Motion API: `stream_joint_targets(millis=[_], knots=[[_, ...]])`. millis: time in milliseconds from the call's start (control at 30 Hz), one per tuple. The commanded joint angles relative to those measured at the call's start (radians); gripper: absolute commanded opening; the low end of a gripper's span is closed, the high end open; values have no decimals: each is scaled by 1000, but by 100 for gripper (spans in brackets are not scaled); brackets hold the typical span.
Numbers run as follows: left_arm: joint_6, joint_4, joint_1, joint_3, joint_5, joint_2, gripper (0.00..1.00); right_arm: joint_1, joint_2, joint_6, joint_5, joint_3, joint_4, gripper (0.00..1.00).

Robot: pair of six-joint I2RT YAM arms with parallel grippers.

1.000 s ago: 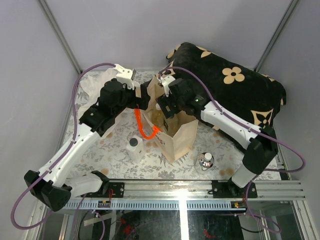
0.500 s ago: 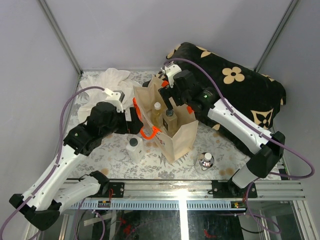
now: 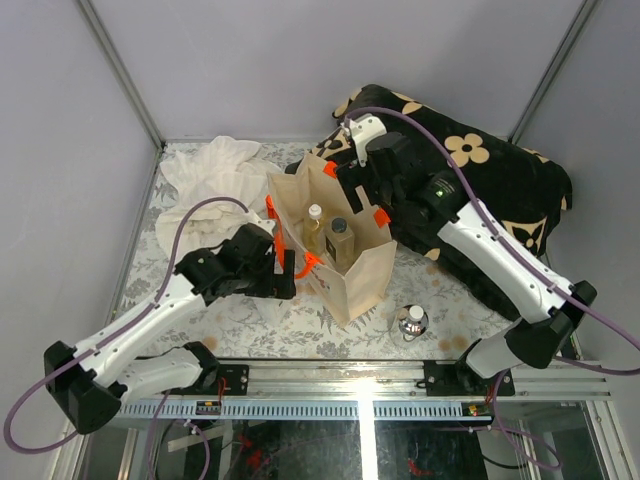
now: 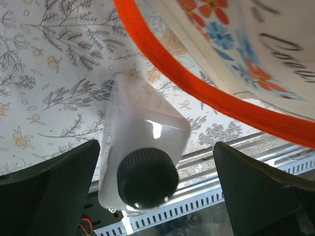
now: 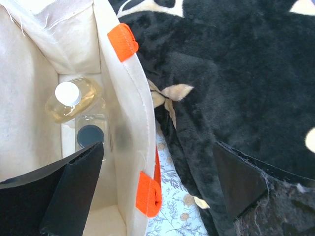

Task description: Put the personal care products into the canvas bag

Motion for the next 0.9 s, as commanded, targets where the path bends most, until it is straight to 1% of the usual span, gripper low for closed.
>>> stream_joint_targets(millis=[0, 67, 100, 133, 167, 200, 267, 400, 433, 567, 633, 733, 867], knots=[[-22, -15, -6, -38, -31, 42, 100, 5, -57, 0, 70, 18, -19, 99], [-20, -8, -6, -53, -28, 53, 100, 5, -65, -2, 80, 7, -24, 99], [-21, -3, -6, -60, -24, 55, 98, 5, -68, -3, 85, 3, -25, 99], [-23, 5, -6, -66, -18, 55, 94, 4, -72, -3, 90, -1, -26, 100], [-27, 14, -6, -72, -10, 54, 88, 5, -75, -2, 94, -5, -26, 100], [-31, 21, -6, -80, -10, 52, 78, 5, -79, -2, 97, -10, -25, 99], [-40, 26, -6, -85, -16, 48, 51, 5, -84, -3, 99, -16, -24, 100], [-50, 8, -6, -65, -55, 27, 3, 4, -91, -2, 101, -28, -23, 99], [-53, 1, -6, -55, -65, 22, 0, 4, -93, 0, 102, -31, -23, 100], [-41, -42, -6, 25, -79, -26, 0, 5, -96, 2, 100, -34, -20, 100], [-35, -83, -5, 99, -130, -60, 0, 5, -97, 5, 96, -34, -21, 99], [-33, -151, -6, 247, -244, -101, 0, 5, -102, 16, 93, -58, -18, 99], [-20, -138, -6, 389, -361, -176, 0, 5, -103, 20, 90, -75, -16, 100]])
